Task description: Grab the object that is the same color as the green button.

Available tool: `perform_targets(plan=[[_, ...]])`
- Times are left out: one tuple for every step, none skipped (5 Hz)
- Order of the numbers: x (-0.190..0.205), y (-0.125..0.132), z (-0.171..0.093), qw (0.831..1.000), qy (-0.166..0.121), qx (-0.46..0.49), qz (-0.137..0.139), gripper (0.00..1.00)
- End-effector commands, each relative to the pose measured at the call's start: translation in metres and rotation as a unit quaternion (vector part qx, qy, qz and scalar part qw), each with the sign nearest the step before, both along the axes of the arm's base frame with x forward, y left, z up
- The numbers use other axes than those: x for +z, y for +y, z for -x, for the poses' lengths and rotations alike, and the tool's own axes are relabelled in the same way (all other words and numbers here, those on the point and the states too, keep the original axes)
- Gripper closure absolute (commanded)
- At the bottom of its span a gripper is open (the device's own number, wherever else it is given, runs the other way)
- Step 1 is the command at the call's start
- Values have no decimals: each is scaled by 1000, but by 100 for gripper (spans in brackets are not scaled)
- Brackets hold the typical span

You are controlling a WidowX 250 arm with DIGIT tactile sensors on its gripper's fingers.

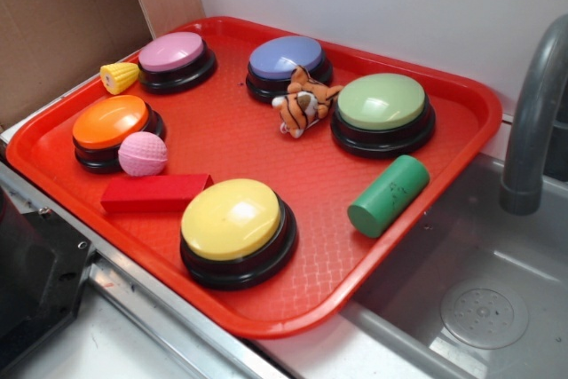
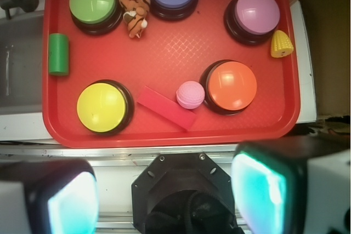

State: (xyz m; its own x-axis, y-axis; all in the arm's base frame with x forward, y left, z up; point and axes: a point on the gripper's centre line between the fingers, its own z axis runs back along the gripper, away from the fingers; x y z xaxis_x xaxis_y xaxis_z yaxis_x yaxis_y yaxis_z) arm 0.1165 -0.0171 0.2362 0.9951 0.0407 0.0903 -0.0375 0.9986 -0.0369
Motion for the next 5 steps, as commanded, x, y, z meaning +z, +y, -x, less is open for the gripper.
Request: perform_targets(plan=[[0, 0, 0, 1000, 0, 0, 0, 0], [-9, -16, -20, 1000, -19, -6, 14, 0], [-17, -34, -40, 1000, -16, 17, -21, 0], [-31, -56, -62, 996, -71, 26, 36, 0], [-55, -75, -84, 994, -79, 52, 58, 0]])
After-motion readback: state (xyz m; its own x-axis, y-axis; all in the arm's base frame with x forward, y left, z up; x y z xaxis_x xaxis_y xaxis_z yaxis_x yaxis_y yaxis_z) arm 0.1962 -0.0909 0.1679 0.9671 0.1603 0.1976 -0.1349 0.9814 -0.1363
